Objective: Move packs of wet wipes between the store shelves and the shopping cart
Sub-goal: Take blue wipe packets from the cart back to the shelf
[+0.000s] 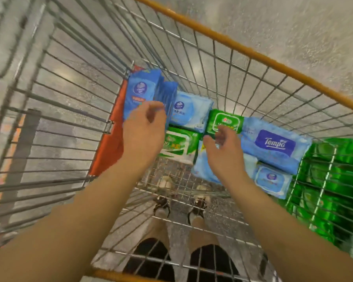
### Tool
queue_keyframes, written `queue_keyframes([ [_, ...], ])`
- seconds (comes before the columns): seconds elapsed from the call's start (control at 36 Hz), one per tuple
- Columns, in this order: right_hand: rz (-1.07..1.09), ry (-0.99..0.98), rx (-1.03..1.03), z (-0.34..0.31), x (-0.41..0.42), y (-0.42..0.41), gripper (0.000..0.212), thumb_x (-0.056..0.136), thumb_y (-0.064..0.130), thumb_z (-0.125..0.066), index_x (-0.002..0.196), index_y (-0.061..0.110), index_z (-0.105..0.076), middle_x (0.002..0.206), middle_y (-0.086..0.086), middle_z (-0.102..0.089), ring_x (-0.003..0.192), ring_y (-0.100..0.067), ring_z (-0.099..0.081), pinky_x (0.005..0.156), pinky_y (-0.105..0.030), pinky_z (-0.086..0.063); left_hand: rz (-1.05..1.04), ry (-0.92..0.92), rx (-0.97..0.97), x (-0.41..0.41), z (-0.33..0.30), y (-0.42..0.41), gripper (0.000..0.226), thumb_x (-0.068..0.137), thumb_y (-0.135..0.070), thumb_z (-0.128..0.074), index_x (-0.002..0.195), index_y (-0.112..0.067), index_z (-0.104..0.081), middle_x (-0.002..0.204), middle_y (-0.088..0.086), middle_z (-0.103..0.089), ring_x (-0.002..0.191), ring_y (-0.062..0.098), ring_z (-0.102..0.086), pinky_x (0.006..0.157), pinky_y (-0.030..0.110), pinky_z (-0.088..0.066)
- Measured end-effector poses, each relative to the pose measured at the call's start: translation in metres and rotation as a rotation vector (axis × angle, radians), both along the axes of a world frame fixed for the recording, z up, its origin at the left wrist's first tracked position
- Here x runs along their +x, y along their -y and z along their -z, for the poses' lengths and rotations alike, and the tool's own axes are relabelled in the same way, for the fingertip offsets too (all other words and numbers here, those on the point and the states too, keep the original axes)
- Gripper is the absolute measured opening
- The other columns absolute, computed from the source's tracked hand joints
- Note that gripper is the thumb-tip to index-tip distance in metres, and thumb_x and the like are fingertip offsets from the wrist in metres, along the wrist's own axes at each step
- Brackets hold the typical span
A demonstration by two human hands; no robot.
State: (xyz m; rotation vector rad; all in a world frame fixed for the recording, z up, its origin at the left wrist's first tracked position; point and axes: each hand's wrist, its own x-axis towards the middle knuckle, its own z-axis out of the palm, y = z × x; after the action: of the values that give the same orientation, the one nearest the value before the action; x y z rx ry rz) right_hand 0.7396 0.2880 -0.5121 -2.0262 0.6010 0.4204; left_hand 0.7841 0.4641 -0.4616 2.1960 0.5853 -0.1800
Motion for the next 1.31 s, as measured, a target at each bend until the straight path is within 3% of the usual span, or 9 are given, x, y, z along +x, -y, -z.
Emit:
queue_keyframes([
  [0.11, 0.053, -0.080, 0.196, 0.007, 0.029, -0.036, 0.051, 0.097, 0.038, -0.065, 0.141, 0.017, -0.049, 0.130, -0.001, -0.058, 0.118, -0.013, -0.057, 0.073, -0.004, -0.042, -0.085, 0.175, 0.074, 0.021, 0.018, -0.030, 0.023, 0.090, -0.032, -0.057, 0.113, -0.032, -0.060, 0.112, 0.000, -0.064, 0.105, 0.019, -0.061, 0.092, 0.046, -0.051],
  [0.31, 0.055, -0.211, 0.350, 0.026, 0.067, -0.079, 0.065, 0.097, 0.050, -0.060, 0.150, 0.018, -0.041, 0.149, 0.000, -0.049, 0.116, -0.009, -0.051, 0.088, -0.023, -0.040, -0.043, 0.071, 0.084, 0.031, 0.056, -0.049, 0.046, 0.088, -0.048, -0.047, 0.124, -0.023, -0.061, 0.114, 0.004, -0.066, 0.110, 0.026, -0.062, 0.093, 0.051, -0.051],
  [0.44, 0.030, -0.264, 0.320, 0.033, 0.084, -0.094, 0.103, 0.076, 0.080, -0.059, 0.157, 0.022, -0.033, 0.153, 0.002, -0.046, 0.138, -0.018, -0.047, 0.112, -0.037, -0.039, 0.075, -0.021, 0.199, 0.027, 0.044, -0.043, 0.048, 0.098, -0.032, -0.045, 0.141, -0.010, -0.048, 0.139, 0.011, -0.051, 0.129, 0.029, -0.040, 0.113, 0.041, -0.028],
  [0.56, 0.015, -0.298, 0.422, 0.032, 0.092, -0.103, 0.105, 0.078, 0.078, -0.065, 0.158, 0.020, -0.030, 0.155, 0.003, -0.043, 0.141, -0.020, -0.045, 0.108, -0.034, -0.039, 0.139, -0.004, 0.263, 0.026, 0.052, -0.047, 0.048, 0.099, -0.016, -0.041, 0.144, -0.004, -0.044, 0.147, 0.014, -0.046, 0.135, 0.031, -0.039, 0.115, 0.037, -0.023],
  [0.69, 0.108, -0.304, 0.414, 0.054, 0.100, -0.124, 0.151, 0.021, 0.099, -0.070, 0.149, 0.024, -0.042, 0.147, -0.001, -0.053, 0.132, -0.024, -0.056, 0.108, -0.045, -0.048, 0.045, -0.018, 0.125, 0.026, 0.048, -0.047, 0.060, 0.088, -0.022, -0.038, 0.145, -0.005, -0.044, 0.142, 0.014, -0.050, 0.133, 0.028, -0.044, 0.114, 0.035, -0.031],
  [0.78, 0.143, -0.299, 0.376, 0.067, 0.101, -0.132, 0.151, 0.018, 0.095, -0.076, 0.146, 0.023, -0.043, 0.146, -0.004, -0.052, 0.133, -0.026, -0.055, 0.109, -0.044, -0.047, 0.029, 0.003, 0.073, 0.028, 0.043, -0.044, 0.066, 0.083, -0.032, -0.033, 0.143, -0.006, -0.048, 0.134, 0.013, -0.056, 0.125, 0.026, -0.049, 0.106, 0.025, -0.032],
  [0.97, 0.267, -0.312, 0.372, 0.092, 0.105, -0.144, 0.141, 0.008, 0.090, -0.080, 0.133, 0.029, -0.054, 0.138, -0.005, -0.058, 0.130, -0.027, -0.057, 0.107, -0.045, -0.049, -0.022, -0.068, 0.050, 0.029, 0.048, -0.033, 0.054, 0.093, -0.012, -0.045, 0.146, -0.001, -0.040, 0.140, 0.016, -0.046, 0.128, 0.025, -0.043, 0.103, 0.005, -0.021],
  [1.14, 0.263, -0.248, 0.303, 0.058, 0.099, -0.153, 0.132, 0.030, 0.085, -0.075, 0.141, 0.018, -0.050, 0.141, -0.008, -0.039, 0.135, -0.027, -0.043, 0.113, -0.044, -0.043, -0.194, -0.146, -0.091, 0.033, 0.044, -0.039, 0.035, 0.090, -0.025, -0.054, 0.126, -0.026, -0.056, 0.117, -0.013, -0.059, 0.111, 0.009, -0.058, 0.095, 0.022, -0.045],
  [1.31, 0.310, -0.208, 0.340, 0.058, 0.097, -0.156, 0.114, 0.039, 0.078, -0.078, 0.134, 0.020, -0.055, 0.133, -0.003, -0.036, 0.127, -0.025, -0.051, 0.107, -0.044, -0.049, -0.188, -0.216, -0.159, 0.032, 0.043, -0.042, 0.040, 0.090, -0.042, -0.044, 0.124, -0.028, -0.061, 0.113, -0.004, -0.070, 0.104, 0.019, -0.066, 0.096, 0.041, -0.053],
])
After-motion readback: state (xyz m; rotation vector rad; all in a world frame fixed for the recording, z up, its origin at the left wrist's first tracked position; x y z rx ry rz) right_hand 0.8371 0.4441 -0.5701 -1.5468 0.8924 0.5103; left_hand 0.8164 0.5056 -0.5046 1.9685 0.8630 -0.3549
